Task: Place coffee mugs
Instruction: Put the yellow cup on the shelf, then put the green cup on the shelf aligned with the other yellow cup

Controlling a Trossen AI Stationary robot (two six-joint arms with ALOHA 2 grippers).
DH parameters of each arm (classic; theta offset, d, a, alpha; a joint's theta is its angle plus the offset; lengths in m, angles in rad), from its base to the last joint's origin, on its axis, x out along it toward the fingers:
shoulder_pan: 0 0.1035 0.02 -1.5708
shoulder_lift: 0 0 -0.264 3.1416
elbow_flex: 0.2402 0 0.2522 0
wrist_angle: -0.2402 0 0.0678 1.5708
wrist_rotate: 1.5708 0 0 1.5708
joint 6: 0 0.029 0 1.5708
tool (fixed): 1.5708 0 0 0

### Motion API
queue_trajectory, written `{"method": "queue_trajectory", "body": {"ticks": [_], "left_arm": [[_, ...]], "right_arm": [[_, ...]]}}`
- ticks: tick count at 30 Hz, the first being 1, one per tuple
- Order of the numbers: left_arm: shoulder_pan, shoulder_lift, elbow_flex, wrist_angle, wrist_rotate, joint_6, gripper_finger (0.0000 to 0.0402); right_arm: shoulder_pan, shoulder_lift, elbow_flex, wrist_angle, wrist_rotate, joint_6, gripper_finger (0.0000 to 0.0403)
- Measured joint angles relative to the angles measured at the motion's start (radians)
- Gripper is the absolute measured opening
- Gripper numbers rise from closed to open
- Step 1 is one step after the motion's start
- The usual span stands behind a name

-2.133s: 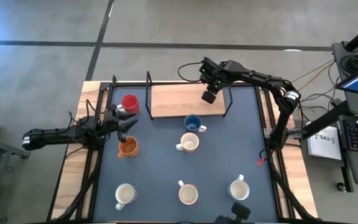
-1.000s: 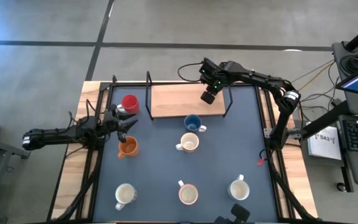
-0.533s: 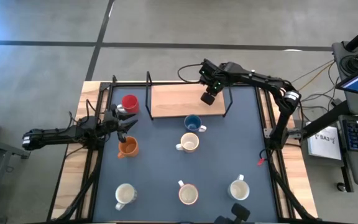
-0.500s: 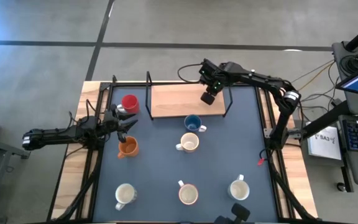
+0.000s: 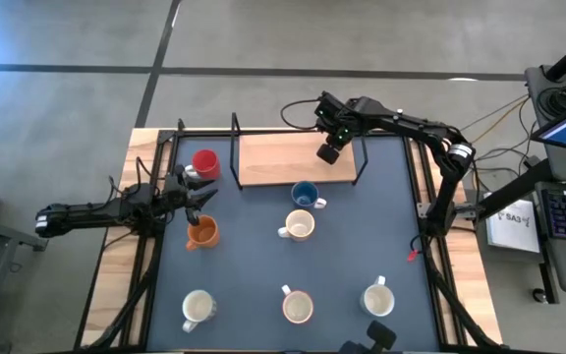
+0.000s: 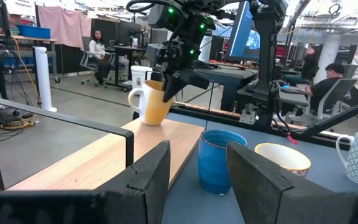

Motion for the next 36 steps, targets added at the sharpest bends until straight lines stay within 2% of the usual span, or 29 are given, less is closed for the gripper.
{"method": "queue_trajectory", "body": {"ticks": [12, 21, 27, 36], "left_arm": [[0.0, 0.0, 0.0, 0.0, 0.0, 0.0, 0.0141], [0.0, 0.0, 0.0, 0.0, 0.0, 0.0, 0.0141], [0.0, 0.0, 0.0, 0.0, 0.0, 0.0, 0.0141], [0.0, 0.0, 0.0, 0.0, 0.0, 0.0, 0.0141]], "right_arm": [[0.0, 0.0, 0.001, -0.024, 0.0, 0.003, 0.0015], [0.0, -0.002, 0.002, -0.018, 0.045, 0.0, 0.0069], [0.0, -0.002, 0.003, -0.021, 0.046, 0.002, 0.0087], [0.007, -0.024, 0.111, -0.079, 0.045, 0.015, 0.0082]]}}
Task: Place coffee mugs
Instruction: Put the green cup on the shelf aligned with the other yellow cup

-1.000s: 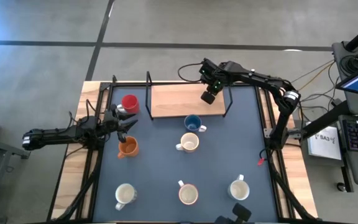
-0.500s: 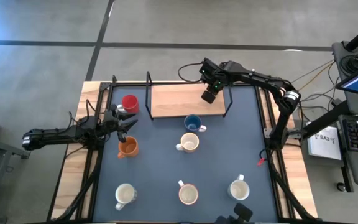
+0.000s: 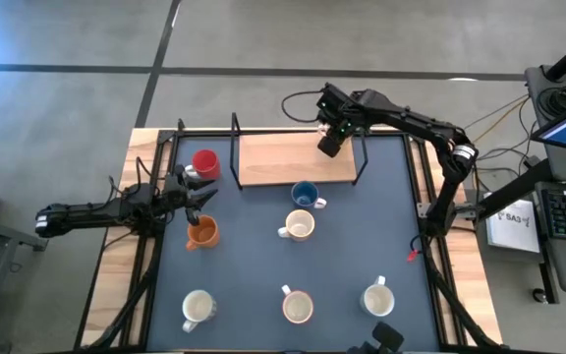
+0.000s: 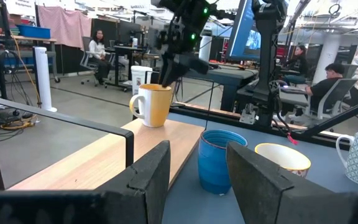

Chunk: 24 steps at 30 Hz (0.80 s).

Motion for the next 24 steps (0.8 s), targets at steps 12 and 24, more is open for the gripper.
{"method": "queue_trajectory", "body": {"ticks": [12, 24], "left_arm": [[0.0, 0.003, 0.0, 0.0, 0.0, -0.004, 0.0141], [0.0, 0.003, 0.0, 0.007, 0.0, 0.004, 0.0141]], "right_arm": [[0.147, -0.061, 0.063, -0.063, -0.011, 0.029, 0.008], [0.386, -0.094, 0.062, -0.151, -0.011, 0.136, 0.0075]]}}
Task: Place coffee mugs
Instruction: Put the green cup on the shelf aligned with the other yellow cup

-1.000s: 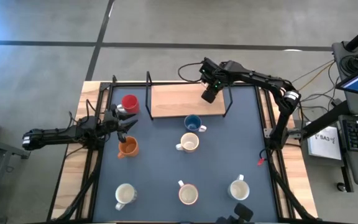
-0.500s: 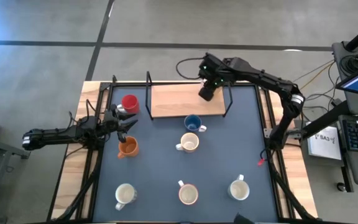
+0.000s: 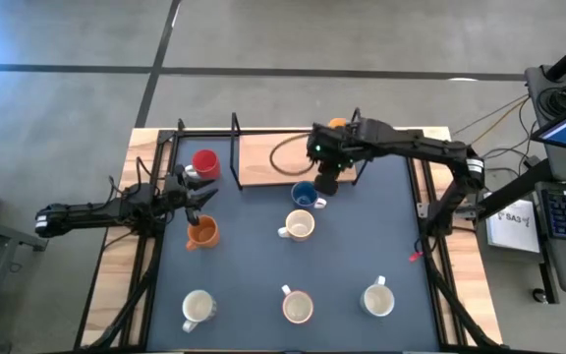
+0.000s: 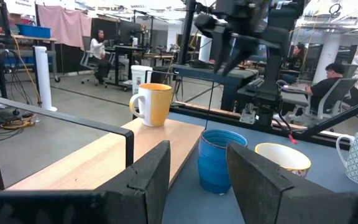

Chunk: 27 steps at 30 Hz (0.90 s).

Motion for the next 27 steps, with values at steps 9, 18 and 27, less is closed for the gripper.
{"method": "queue_trajectory", "body": {"ticks": [9, 18, 27], "left_arm": [[0.0, 0.005, 0.0, 0.112, 0.0, 0.021, 0.0141], [0.0, 0.077, 0.001, 0.219, 0.062, -0.125, 0.0141], [-0.001, 0.412, 0.208, 0.07, 0.118, -0.218, 0.0141]], "right_arm": [[0.173, -0.036, 0.0, -0.06, 0.009, 0.143, 0.0068], [0.281, -0.05, -0.001, -0.134, 0.059, 0.247, 0.0068], [0.32, -0.052, -0.04, -0.162, 0.141, 0.346, 0.0068]]}}
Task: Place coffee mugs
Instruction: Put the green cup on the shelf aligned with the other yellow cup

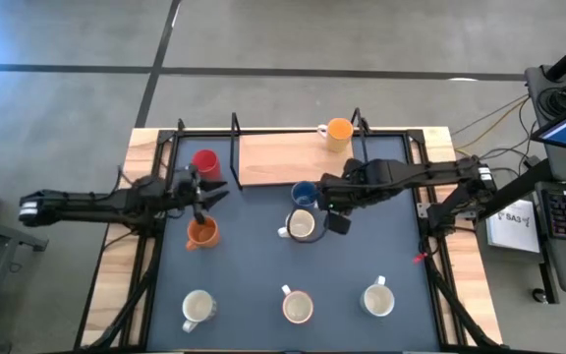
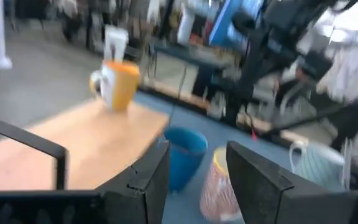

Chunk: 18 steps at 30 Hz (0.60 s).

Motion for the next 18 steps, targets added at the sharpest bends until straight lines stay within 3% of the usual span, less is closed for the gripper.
{"method": "queue_trajectory", "body": {"ticks": [4, 8, 12, 18], "left_arm": [[-0.015, 0.147, 0.103, -0.062, 0.057, -0.021, 0.0141], [-0.059, 0.257, 0.182, -0.09, 0.089, -0.023, 0.0141], [-0.11, 0.337, 0.264, -0.136, 0.087, -0.019, 0.0141], [-0.176, 0.419, 0.355, -0.161, 0.065, -0.018, 0.0141]], "right_arm": [[0.027, -0.019, -0.085, -0.032, -0.014, 0.11, 0.0068], [0.071, -0.056, -0.189, -0.079, -0.097, 0.289, 0.0068], [0.139, -0.1, -0.271, -0.063, -0.187, 0.419, 0.0068], [0.247, -0.152, -0.37, 0.007, -0.197, 0.517, 0.0074]]}}
